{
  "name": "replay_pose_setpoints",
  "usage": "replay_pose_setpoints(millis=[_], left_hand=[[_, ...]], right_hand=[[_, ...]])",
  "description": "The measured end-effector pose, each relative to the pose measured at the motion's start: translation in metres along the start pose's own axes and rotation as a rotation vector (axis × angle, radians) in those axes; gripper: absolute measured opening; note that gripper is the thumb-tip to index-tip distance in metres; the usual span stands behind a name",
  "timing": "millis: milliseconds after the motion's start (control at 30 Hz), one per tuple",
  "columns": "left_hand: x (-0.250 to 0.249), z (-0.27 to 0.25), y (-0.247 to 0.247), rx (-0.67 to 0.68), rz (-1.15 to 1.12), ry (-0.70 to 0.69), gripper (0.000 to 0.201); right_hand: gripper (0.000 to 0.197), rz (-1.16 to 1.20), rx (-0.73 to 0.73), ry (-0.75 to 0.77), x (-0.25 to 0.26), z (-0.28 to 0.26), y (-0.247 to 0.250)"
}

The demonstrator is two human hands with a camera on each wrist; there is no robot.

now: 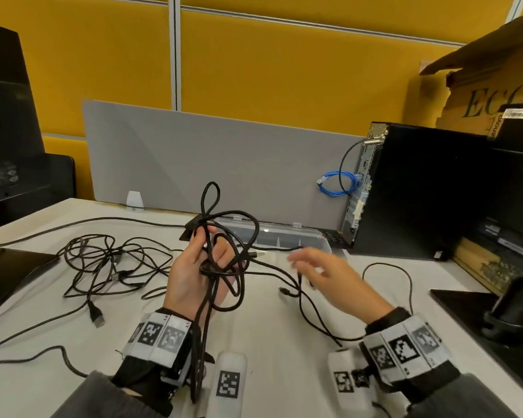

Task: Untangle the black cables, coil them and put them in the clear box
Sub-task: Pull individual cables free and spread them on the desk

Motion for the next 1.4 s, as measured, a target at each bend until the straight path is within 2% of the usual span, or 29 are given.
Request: replay_pose_setpoints(millis=[67, 133, 200, 267, 333, 400, 467, 600, 767, 833, 867, 967, 1100, 1133, 1267, 1300, 1400], left_hand=[[0.001, -0.003, -0.005, 0.037, -0.002, 0.025, 0.034], [0.002, -0.005, -0.007, 0.045, 0.010, 0.025, 0.032], [0.001, -0.007, -0.007, 0.045, 0.011, 0.038, 0.022], [0.000, -0.007, -0.007, 0.070, 0.068, 0.084, 0.016], [0.003, -0.007, -0.004, 0.067, 0.222, 0.144, 0.027], [0.007, -0.006, 0.000, -0.014, 0.414, 0.171, 0.022], [0.006, -0.005, 0.006, -0.117, 0.557, 0.148, 0.020], [-0.001, -0.003, 0.015, -0.182, 0.648, 0.104, 0.023], [-0.005, -0.001, 0.017, -0.252, 0.505, 0.034, 0.019], [-0.004, -0.001, 0.015, -0.256, 0.449, 0.011, 0.021], [-0.004, -0.001, 0.014, -0.249, 0.415, 0.010, 0.022], [0.002, -0.003, 0.011, -0.221, 0.319, 0.034, 0.025], [0.011, -0.005, 0.004, -0.184, 0.257, 0.063, 0.026], [0.012, -0.006, 0.002, -0.176, 0.252, 0.073, 0.026], [0.020, -0.009, -0.005, -0.165, 0.209, 0.122, 0.027], [0.021, -0.009, -0.007, -0.161, 0.195, 0.133, 0.027], [0.026, -0.013, -0.014, -0.111, 0.156, 0.174, 0.020]], right_hand=[[0.028, 0.209, 0.202, -0.006, 0.005, 0.001, -0.027], [0.030, 0.376, 0.369, -0.034, 0.006, -0.003, -0.039], [0.029, 0.395, 0.400, -0.017, 0.002, -0.007, -0.038], [0.027, 0.410, 0.216, -0.004, -0.005, -0.005, -0.023], [0.025, 0.438, -0.092, -0.009, -0.016, -0.002, -0.002], [0.023, 0.446, -0.360, -0.031, -0.032, -0.002, 0.016], [0.022, 0.468, -0.529, -0.081, -0.051, -0.005, 0.027], [0.024, 0.558, -0.726, -0.228, -0.085, -0.011, 0.038], [0.023, 0.724, -0.804, -0.343, -0.100, -0.015, 0.038], [0.022, 0.717, -0.742, -0.376, -0.102, -0.015, 0.039], [0.023, 0.693, -0.667, -0.387, -0.101, -0.014, 0.038], [0.026, 0.453, -0.350, -0.366, -0.090, -0.011, 0.027], [0.030, 0.156, -0.017, -0.234, -0.063, -0.010, 0.007], [0.028, 0.118, 0.005, -0.181, -0.054, -0.010, 0.005], [0.014, 0.177, -0.160, 0.017, -0.024, -0.011, 0.012], [0.015, 0.209, -0.118, 0.031, -0.020, -0.011, 0.009], [0.032, 0.268, 0.192, 0.060, -0.007, -0.013, -0.018]])
Point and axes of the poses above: each hand's wrist, its own z-axis towards the middle knuckle, its own y-axis out of the back of the hand, x = y × z, the point moved 5 cm from there along z, towards the middle knuckle
